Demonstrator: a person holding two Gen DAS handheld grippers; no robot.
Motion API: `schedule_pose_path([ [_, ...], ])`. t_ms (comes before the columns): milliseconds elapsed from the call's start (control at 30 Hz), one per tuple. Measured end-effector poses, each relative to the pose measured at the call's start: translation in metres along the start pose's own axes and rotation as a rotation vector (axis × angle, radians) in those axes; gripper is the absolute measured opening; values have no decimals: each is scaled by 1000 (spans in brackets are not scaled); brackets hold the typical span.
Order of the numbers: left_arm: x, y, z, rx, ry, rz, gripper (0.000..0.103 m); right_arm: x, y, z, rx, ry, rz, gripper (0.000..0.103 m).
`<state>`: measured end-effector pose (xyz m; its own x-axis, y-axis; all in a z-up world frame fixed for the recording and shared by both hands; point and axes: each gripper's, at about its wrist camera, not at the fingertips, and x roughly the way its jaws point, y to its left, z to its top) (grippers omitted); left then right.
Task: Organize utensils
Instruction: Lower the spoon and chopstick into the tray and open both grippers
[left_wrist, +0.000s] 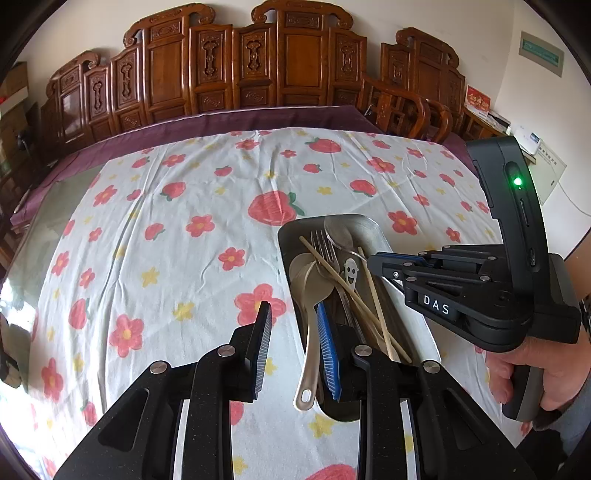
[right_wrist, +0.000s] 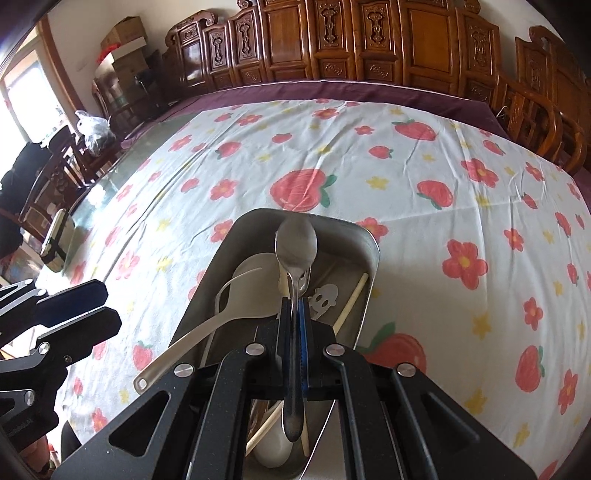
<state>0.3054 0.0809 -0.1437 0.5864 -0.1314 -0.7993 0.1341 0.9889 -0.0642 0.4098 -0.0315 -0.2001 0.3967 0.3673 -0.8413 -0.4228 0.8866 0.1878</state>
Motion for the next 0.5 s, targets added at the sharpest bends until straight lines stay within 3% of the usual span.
schedule_pose_path([
  [500, -3, 0, -1, -2, -6, 5, 24, -12, 4, -1, 8, -32, 35, 4],
])
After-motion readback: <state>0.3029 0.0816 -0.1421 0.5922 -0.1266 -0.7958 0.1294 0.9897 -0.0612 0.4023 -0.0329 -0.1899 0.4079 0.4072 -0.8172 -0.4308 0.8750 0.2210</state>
